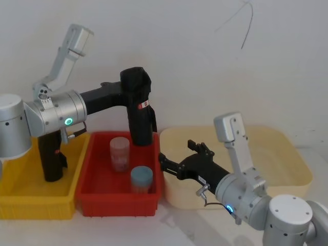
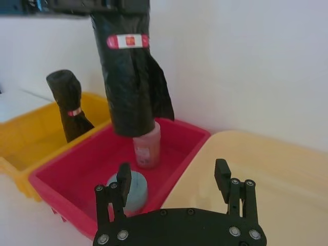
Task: Pick up the garbage bag with the one hand and transfer it to the other hand.
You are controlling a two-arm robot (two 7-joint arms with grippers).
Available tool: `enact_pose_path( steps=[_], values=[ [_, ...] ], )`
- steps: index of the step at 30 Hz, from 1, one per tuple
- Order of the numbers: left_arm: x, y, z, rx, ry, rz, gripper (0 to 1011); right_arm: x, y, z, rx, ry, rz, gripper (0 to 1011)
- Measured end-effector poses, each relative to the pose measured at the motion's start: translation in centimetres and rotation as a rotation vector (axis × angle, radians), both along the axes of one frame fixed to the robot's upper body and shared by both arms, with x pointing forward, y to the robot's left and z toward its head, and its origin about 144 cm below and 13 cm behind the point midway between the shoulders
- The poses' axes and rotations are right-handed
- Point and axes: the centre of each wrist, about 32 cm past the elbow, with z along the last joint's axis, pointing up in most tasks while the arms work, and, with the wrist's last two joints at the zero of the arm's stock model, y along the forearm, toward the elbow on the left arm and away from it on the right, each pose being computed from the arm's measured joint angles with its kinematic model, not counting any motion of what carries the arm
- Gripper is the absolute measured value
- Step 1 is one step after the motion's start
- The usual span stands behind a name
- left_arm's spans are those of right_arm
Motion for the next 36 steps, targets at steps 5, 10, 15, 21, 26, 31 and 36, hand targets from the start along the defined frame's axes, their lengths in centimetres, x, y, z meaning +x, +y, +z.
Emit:
enact_pose_path(
  steps=[5,10,15,21,26,31,36],
  values=[
    [0.0,0.0,0.0,0.0,0.0,0.0,359,0.0,0.2,0.6,0.006,-0.005,0.01,1001],
    [0.0,0.0,0.0,0.0,0.0,0.0,359,0.0,0.3,0.9,0.008,-0.005,0.014,1001],
    [0.0,0.0,0.0,0.0,0.0,0.0,359,-0.1,0.3,0.8,0.012,0.0,0.014,1001],
    [0.0,0.0,0.0,0.0,0.0,0.0,359,-0.2,0.4,1.0,0.015,0.009,0.019,1001],
    [0.0,0.0,0.0,0.0,0.0,0.0,359,-0.4,0.8,1.4,0.02,0.014,0.028,1001],
    [0.0,0.0,0.0,0.0,0.0,0.0,359,-0.3,1.1,1.9,0.024,0.013,0.034,1001],
    [0.0,0.0,0.0,0.0,0.0,0.0,359,-0.2,1.3,2.4,0.031,0.01,0.036,1001]
  ],
)
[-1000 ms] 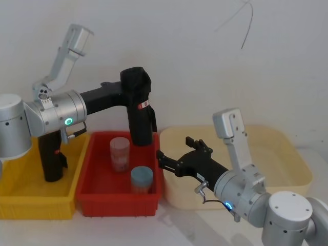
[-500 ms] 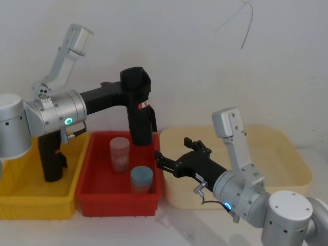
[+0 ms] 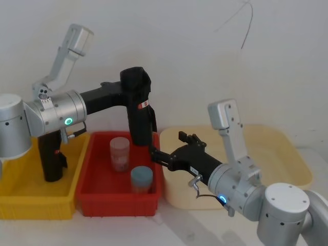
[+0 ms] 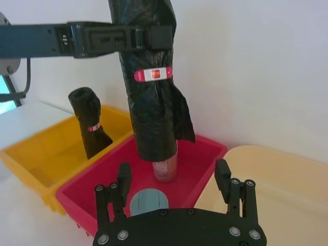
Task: Pick up the garbage bag with the one hand and transfer it to the other hand.
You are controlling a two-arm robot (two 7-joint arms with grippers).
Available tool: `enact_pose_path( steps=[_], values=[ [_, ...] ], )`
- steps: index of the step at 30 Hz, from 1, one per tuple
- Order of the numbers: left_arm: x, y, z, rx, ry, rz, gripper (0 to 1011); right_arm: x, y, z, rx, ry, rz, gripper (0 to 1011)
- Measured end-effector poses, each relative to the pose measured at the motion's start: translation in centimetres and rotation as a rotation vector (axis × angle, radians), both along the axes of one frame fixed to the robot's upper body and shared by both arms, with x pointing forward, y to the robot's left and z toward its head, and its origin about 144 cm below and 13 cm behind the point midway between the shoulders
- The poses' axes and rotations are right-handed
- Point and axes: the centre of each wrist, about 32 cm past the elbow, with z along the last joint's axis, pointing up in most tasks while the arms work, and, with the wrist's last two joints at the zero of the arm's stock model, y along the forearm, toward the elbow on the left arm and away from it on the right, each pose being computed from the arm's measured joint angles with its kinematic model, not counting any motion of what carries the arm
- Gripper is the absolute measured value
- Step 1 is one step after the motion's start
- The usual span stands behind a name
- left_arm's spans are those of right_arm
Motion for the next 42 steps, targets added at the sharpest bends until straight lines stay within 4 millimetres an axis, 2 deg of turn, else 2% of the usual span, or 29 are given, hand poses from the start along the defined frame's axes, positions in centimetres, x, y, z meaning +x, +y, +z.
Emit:
enact_pose_path(
  steps=[9,24,42],
  values=[
    [0.0,0.0,0.0,0.0,0.0,0.0,359,0.3,0.4,0.8,0.008,-0.012,0.001,1001],
    [0.0,0.0,0.0,0.0,0.0,0.0,359,1.4,1.7,0.5,0.002,-0.008,0.0,1001],
    [0.0,0.0,0.0,0.0,0.0,0.0,359,2.5,3.2,1.1,0.005,-0.027,0.026,1001]
  ],
)
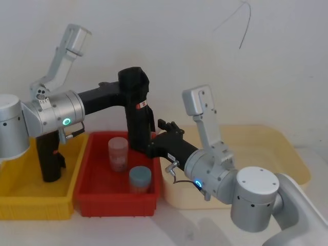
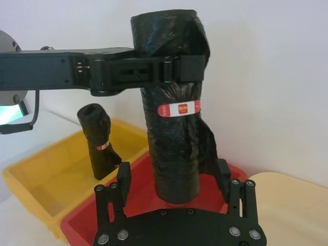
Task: Pick up the garbage bag with the one hand and transfer it to the other hand.
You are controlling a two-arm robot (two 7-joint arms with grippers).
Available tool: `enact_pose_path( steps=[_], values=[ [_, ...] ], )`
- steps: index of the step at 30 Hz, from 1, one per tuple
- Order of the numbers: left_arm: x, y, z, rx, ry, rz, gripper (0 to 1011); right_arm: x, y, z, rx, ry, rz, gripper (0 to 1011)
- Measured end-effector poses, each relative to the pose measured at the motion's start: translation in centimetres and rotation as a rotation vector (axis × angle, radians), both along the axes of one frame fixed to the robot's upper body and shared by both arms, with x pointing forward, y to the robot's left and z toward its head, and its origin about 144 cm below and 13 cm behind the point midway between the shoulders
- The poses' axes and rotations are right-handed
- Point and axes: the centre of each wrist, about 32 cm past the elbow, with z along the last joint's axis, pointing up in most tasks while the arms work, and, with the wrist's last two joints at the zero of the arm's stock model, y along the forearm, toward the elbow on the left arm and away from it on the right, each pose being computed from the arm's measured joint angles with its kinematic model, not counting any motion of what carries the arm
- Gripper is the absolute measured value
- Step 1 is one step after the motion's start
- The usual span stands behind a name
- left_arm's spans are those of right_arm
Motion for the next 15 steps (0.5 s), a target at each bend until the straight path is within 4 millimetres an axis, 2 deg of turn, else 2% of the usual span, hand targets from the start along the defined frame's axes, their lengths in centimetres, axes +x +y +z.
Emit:
enact_pose_path(
  steps=[15],
  values=[
    [0.0,0.0,0.0,0.0,0.0,0.0,359,1.7,1.4,-0.3,-0.004,-0.001,0.002,1001]
  ],
)
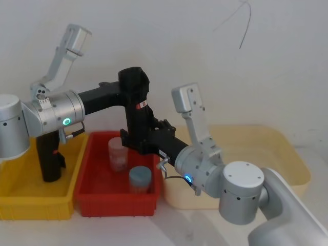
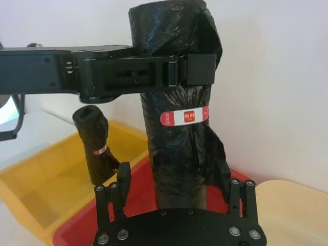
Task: Pick up the garbage bag with the one hand and transfer it to the other hand.
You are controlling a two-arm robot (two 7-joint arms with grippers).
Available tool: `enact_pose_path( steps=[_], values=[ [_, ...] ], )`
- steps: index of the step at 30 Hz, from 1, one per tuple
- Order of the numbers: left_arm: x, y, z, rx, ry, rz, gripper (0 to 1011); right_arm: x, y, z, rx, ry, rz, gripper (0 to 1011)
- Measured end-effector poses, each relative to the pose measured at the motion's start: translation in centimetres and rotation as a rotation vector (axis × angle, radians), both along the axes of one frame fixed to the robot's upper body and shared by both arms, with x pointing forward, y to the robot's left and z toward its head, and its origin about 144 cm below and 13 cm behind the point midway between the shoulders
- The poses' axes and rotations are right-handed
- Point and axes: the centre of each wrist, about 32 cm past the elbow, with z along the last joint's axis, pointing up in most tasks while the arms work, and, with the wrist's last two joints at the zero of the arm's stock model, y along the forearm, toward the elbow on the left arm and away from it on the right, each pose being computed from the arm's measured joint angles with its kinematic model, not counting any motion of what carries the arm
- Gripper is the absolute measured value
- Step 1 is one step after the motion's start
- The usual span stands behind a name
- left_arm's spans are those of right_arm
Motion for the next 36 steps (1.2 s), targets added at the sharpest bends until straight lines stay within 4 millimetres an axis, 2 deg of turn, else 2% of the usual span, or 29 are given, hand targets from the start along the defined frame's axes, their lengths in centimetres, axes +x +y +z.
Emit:
enact_pose_path(
  steps=[14,18,29,30,33,36],
  values=[
    [0.0,0.0,0.0,0.0,0.0,0.0,359,1.7,1.1,-0.1,-0.001,-0.001,-0.01,1001],
    [0.0,0.0,0.0,0.0,0.0,0.0,359,2.0,1.3,-0.1,-0.002,0.0,-0.012,962],
    [0.0,0.0,0.0,0.0,0.0,0.0,359,2.4,1.6,-0.1,-0.003,0.0,-0.015,660],
    [0.0,0.0,0.0,0.0,0.0,0.0,359,2.4,1.6,-0.1,-0.003,0.0,-0.015,598],
    [0.0,0.0,0.0,0.0,0.0,0.0,359,2.4,1.7,-0.1,-0.003,0.0,-0.015,528],
    [0.0,0.0,0.0,0.0,0.0,0.0,359,2.5,1.7,-0.1,-0.004,0.0,-0.015,528]
  ],
)
